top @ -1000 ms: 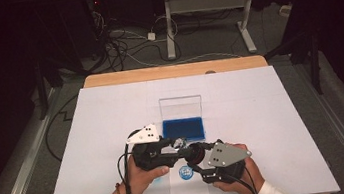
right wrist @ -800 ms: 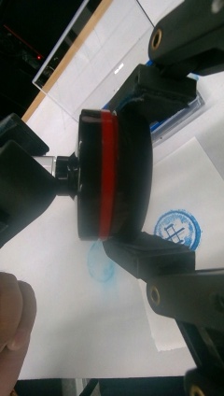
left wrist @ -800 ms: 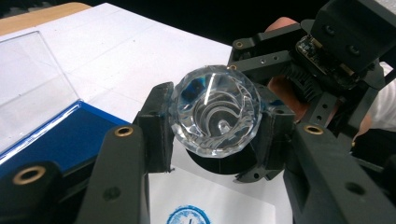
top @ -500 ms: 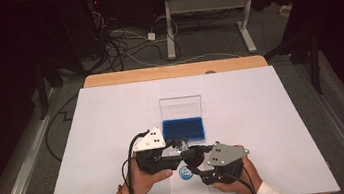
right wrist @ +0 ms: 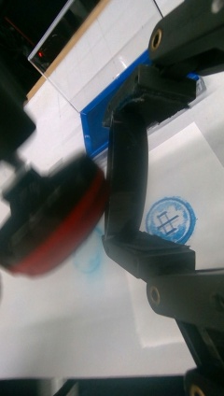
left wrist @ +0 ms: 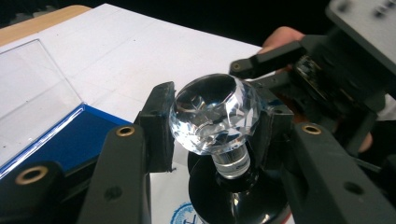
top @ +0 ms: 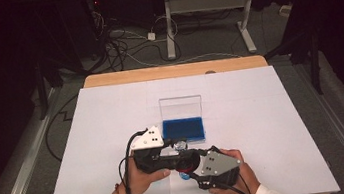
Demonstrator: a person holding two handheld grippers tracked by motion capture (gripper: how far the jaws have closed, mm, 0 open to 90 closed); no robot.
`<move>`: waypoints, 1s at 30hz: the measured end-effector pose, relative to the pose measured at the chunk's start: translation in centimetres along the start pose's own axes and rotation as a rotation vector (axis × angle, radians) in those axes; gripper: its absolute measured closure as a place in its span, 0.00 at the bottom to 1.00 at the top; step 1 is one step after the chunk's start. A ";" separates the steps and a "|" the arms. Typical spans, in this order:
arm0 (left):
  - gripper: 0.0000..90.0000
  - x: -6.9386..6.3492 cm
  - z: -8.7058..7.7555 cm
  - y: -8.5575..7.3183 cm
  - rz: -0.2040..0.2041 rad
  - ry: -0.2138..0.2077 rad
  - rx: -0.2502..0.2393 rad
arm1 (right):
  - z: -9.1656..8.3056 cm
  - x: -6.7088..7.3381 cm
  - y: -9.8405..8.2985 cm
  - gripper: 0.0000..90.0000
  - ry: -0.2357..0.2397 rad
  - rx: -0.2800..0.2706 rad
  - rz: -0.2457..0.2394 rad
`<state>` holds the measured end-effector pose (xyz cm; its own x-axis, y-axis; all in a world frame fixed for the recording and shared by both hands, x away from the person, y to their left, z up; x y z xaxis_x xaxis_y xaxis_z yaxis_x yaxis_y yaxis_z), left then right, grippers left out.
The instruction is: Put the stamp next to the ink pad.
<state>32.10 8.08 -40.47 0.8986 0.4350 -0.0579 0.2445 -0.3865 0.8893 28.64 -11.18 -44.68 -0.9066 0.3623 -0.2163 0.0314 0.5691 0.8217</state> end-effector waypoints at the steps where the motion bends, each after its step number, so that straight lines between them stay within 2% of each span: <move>1: 0.61 0.0 0.1 -0.1 -0.008 0.001 -0.002 | -0.2 -0.1 0.1 0.43 0.000 -0.007 0.006; 2: 0.61 0.1 0.1 -0.1 -0.014 -0.003 0.000 | -0.3 -0.1 0.0 0.43 0.005 -0.010 0.011; 3: 0.61 0.1 0.1 -0.2 0.003 0.024 -0.006 | -0.2 -0.2 -0.1 0.43 0.010 -0.005 0.025; 5: 0.61 0.2 -0.1 -0.1 -0.012 0.018 -0.037 | -0.1 -0.4 -0.5 0.43 0.035 -0.007 0.064; 6: 0.61 0.2 -0.1 -0.1 -0.012 0.018 -0.037 | -0.1 -0.4 -0.5 0.43 0.035 -0.007 0.064; 7: 0.61 -0.1 -0.1 -0.1 0.001 0.025 -0.069 | 0.0 -0.8 -0.8 0.43 0.105 -0.037 0.160; 9: 0.61 -0.5 0.1 -0.1 0.012 0.038 -0.100 | 0.1 -0.9 -0.9 0.43 0.154 -0.078 0.214; 10: 0.61 -0.6 0.1 -0.1 0.010 0.036 -0.113 | 0.1 -0.9 -0.8 0.43 0.175 -0.094 0.223; 12: 0.61 -0.6 0.2 -0.1 0.010 0.040 -0.127 | 0.0 -0.9 -0.6 0.43 0.185 -0.110 0.226; 13: 0.61 -0.7 0.2 -0.1 0.013 0.051 -0.143 | 0.1 -0.8 -0.6 0.43 0.206 -0.124 0.247; 14: 0.61 -0.7 0.2 -0.1 0.012 0.039 -0.144 | 0.1 -0.7 -0.6 0.43 0.208 -0.131 0.248; 15: 0.61 -0.9 0.3 -0.3 0.011 0.056 -0.155 | 0.1 -0.7 -0.6 0.43 0.215 -0.143 0.256; 17: 0.61 -0.9 0.4 -0.6 0.001 0.045 -0.168 | 0.0 -0.8 -0.5 0.43 0.221 -0.153 0.258; 18: 0.61 -0.8 0.5 -0.8 -0.026 0.035 -0.191 | -0.2 -0.8 -0.4 0.43 0.219 -0.163 0.261; 19: 0.61 -0.8 0.5 -0.8 -0.035 0.038 -0.200 | -0.2 -0.7 -0.3 0.43 0.221 -0.166 0.263; 21: 0.61 -0.9 0.5 -0.8 -0.021 0.081 -0.202 | -0.2 -0.7 -0.3 0.43 0.203 -0.166 0.270; 23: 0.61 -0.9 0.3 -0.7 -0.019 0.085 -0.211 | -0.3 -1.1 -0.5 0.43 0.203 -0.175 0.288; 26: 0.61 -0.8 0.3 -0.7 -0.017 0.128 -0.228 | -0.2 -1.0 -0.5 0.43 0.215 -0.168 0.291; 28: 0.61 -0.9 0.5 -0.8 -0.010 0.116 -0.223 | -0.1 -0.8 -0.3 0.43 0.222 -0.169 0.284; 30: 0.61 -1.1 0.7 -0.9 -0.006 0.126 -0.224 | 0.0 -0.9 -0.3 0.43 0.218 -0.177 0.305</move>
<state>31.16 7.40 -41.51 0.8412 0.5404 -0.0188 0.1502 -0.2001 0.9682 29.46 -11.66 -44.73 -0.9354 0.3191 0.1524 0.2568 0.3167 0.9131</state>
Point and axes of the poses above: each handheld gripper's, and its own axes: z roughly forward along the jaws, y roughly out of its top, x roughly to its left, the point moved 2 cm from there along z, roughly forward along the jaws, and after that the axes turned 8 degrees about y, right-handed, at the moved point
